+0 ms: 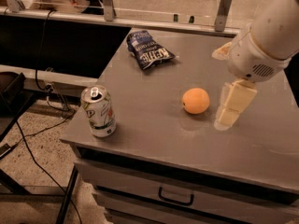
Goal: Move orange near 7up can
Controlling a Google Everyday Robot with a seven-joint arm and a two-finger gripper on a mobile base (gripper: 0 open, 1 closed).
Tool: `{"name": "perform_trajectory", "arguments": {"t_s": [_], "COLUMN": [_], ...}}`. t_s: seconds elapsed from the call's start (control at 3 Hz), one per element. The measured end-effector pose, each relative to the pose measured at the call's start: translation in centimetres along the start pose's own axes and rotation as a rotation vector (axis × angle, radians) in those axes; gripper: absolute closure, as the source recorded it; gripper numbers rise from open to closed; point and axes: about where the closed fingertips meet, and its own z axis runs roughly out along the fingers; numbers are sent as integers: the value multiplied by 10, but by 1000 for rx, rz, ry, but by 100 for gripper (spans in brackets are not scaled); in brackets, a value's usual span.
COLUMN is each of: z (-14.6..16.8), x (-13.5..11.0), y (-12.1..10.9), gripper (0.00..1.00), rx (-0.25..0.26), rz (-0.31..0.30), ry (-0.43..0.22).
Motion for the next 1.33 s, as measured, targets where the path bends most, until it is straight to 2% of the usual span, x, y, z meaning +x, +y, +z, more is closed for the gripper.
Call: {"name": "perform_trajectory", "arguments": {"t_s": [0.33,0.67,1.0,1.33], "z": [41,72,98,115], "x": [-15,-15,-8,-4], "y": [-8,-17,-26,-36], "gripper": [0,0,17,40], "rx": [-35,-55,-67,-67], "rz": [-16,-4,11,15], "ry": [-23,-21,-20,-17]}}
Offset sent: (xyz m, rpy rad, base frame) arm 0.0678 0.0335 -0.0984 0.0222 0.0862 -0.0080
